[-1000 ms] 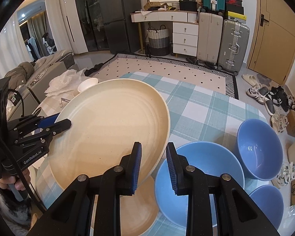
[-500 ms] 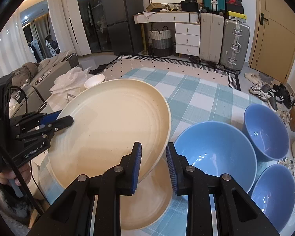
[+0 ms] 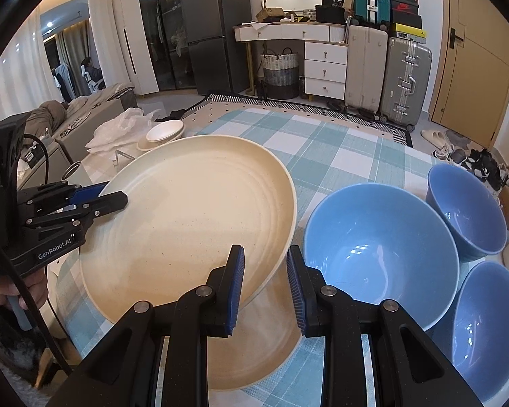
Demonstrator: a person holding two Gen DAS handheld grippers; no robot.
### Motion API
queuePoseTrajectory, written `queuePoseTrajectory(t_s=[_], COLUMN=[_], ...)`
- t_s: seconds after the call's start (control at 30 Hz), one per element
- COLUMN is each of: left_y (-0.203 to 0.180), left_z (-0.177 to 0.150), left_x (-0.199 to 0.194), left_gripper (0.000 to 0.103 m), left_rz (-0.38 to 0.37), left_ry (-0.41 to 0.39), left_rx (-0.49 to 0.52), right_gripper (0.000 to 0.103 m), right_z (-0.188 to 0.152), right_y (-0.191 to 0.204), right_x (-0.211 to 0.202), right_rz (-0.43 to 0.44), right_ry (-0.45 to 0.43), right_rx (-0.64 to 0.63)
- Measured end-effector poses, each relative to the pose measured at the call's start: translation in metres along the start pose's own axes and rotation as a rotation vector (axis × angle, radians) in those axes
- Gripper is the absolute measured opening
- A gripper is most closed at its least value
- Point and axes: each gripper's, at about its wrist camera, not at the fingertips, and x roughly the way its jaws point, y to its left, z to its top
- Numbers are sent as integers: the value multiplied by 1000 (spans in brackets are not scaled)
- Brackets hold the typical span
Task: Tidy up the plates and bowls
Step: 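Lift the cream plate with both grippers and carry it over the plate stack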
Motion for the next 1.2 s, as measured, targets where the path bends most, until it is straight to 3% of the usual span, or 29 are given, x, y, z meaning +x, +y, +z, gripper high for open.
queuePoseTrajectory(t_s=[0.4,0.6,1.2], left_y=[-5,-8,-23], left_z=[-30,-43,-59], left_x=[29,30,59], left_gripper=[18,18,18], left_rz=[-15,0,-23], left_ry=[19,-20,24], left_rx=[34,77,109], right_gripper=[27,27,27], right_z=[-32,-43,-68], right_y=[2,2,-3], right_x=[15,19,22], right_rz=[-19,-23,-53], right_ry=[17,21,42], right_rx=[-10,-3,25])
